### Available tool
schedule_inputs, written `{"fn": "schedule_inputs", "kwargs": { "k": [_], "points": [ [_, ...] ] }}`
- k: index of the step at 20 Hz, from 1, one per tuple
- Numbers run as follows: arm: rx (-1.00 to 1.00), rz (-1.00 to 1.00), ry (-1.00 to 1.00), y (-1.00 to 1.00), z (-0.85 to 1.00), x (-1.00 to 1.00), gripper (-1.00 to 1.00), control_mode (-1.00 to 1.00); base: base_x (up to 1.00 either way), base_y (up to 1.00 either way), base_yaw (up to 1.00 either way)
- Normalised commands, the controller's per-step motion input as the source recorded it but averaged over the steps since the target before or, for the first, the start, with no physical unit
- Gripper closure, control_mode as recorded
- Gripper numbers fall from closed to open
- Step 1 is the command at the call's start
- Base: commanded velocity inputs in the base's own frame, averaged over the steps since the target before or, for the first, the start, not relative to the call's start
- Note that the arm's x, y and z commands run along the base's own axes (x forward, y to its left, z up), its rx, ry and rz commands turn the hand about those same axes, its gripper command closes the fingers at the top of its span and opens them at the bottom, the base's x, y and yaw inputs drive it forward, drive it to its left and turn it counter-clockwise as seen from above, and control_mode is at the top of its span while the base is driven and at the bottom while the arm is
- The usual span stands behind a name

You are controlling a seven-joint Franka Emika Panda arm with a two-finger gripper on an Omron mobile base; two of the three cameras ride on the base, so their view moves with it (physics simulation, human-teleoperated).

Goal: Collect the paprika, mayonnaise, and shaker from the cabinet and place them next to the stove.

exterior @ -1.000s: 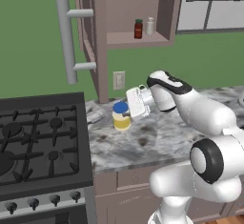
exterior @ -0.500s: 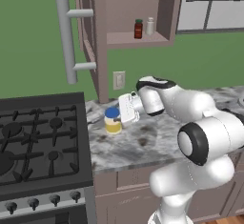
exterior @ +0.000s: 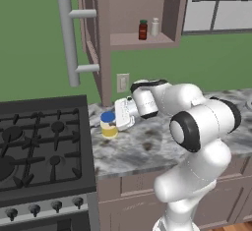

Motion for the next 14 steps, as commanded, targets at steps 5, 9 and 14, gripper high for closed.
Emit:
{"fn": "schedule_inputs", "kwargs": {
  "k": [5, 9, 14],
  "points": [
    [0.00, 0.01, 0.00, 0.18, -0.35, 0.31, 1.00, -1.00, 0.00, 0.00, 0.00],
    [0.00, 0.03, 0.00, 0.02, -0.38, 0.25, 1.00, -1.00, 0.00, 0.00, 0.00],
    [0.00, 0.05, 0.00, 0.00, -0.35, 0.16, 1.00, -1.00, 0.00, 0.00, 0.00]
  ]
}}
